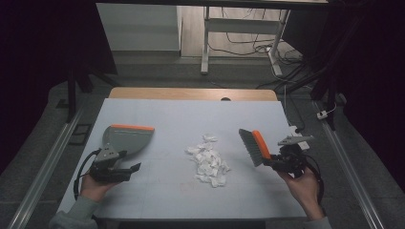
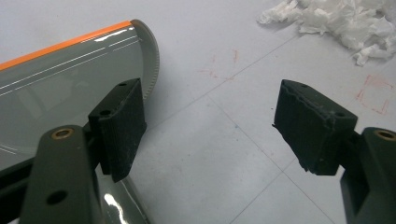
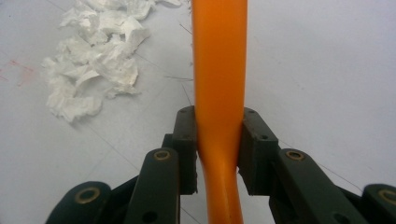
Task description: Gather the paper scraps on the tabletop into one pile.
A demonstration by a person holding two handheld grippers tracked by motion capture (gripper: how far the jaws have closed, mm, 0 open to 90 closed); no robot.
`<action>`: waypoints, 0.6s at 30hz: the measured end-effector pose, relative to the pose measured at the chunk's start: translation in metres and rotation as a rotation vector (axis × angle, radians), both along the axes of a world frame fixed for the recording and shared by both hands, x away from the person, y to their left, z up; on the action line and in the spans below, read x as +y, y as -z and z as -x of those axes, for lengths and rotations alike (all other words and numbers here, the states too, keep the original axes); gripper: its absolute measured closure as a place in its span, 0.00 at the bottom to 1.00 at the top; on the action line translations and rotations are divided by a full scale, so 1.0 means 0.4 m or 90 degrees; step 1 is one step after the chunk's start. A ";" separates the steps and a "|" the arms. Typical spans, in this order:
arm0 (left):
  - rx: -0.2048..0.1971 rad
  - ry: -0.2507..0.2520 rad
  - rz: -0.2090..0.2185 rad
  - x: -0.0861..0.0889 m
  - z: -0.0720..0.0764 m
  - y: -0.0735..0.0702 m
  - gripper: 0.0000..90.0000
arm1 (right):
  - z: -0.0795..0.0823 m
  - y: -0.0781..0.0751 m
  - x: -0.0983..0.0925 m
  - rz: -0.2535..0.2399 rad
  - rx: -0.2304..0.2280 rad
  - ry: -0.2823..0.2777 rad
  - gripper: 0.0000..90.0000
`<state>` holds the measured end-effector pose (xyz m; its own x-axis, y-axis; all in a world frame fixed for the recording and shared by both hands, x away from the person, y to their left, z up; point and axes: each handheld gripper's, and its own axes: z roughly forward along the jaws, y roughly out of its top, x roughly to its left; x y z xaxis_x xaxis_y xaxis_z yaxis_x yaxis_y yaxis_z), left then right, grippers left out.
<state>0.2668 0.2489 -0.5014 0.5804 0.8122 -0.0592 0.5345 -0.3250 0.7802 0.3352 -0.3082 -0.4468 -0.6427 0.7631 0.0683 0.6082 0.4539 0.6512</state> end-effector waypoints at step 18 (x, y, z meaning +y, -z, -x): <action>-0.003 0.001 0.000 -0.002 0.002 -0.003 0.29 | 0.003 0.030 -0.022 -0.009 -0.024 0.004 0.79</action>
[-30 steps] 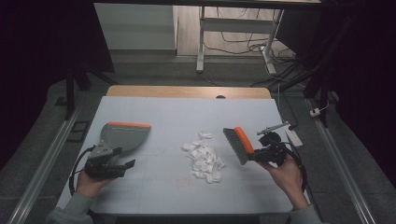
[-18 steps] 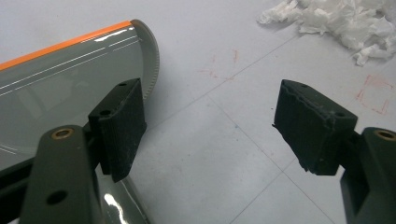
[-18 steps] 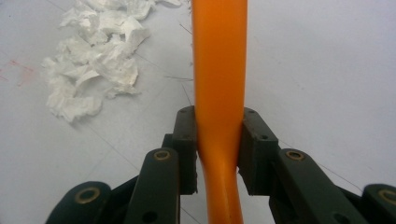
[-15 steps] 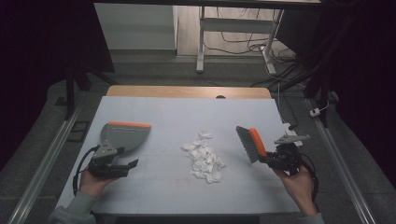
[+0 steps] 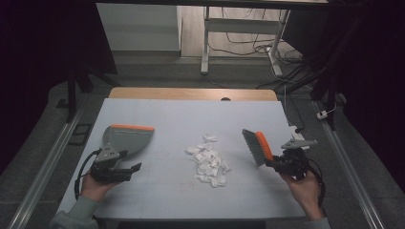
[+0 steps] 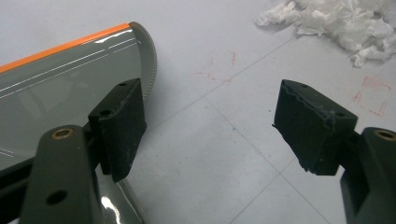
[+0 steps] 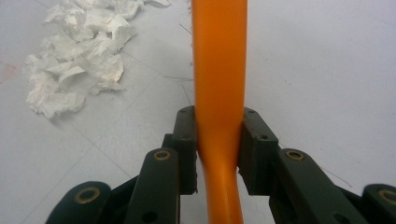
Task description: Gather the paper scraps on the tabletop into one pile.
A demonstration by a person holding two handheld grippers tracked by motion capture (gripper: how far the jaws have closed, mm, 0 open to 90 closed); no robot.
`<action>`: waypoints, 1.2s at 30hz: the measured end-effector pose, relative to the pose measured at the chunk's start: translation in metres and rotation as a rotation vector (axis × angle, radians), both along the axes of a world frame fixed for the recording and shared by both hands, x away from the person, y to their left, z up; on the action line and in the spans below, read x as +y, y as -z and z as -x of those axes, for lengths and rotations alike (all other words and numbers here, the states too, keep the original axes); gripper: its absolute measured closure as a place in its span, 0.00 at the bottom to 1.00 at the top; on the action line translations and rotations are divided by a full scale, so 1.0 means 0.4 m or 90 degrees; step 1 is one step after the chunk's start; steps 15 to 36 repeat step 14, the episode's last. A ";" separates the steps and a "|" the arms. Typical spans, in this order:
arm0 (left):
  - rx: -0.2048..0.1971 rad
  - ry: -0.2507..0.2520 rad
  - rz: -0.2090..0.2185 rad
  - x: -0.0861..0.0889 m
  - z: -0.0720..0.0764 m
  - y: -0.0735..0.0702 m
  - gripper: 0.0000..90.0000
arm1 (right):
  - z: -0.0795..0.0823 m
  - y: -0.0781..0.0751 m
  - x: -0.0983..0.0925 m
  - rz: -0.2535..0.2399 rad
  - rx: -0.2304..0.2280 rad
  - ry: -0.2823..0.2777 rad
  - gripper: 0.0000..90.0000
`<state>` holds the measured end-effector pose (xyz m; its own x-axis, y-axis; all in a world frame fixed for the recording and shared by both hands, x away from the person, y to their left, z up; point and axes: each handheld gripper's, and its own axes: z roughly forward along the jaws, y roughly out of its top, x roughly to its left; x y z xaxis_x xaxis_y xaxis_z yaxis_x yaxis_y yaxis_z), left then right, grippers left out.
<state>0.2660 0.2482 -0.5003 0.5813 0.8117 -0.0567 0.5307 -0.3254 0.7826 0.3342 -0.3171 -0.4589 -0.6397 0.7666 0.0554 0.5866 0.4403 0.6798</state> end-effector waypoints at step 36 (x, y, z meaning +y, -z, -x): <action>0.000 0.001 0.002 0.001 0.003 -0.001 0.29 | 0.007 0.000 0.000 -0.003 -0.014 -0.011 0.79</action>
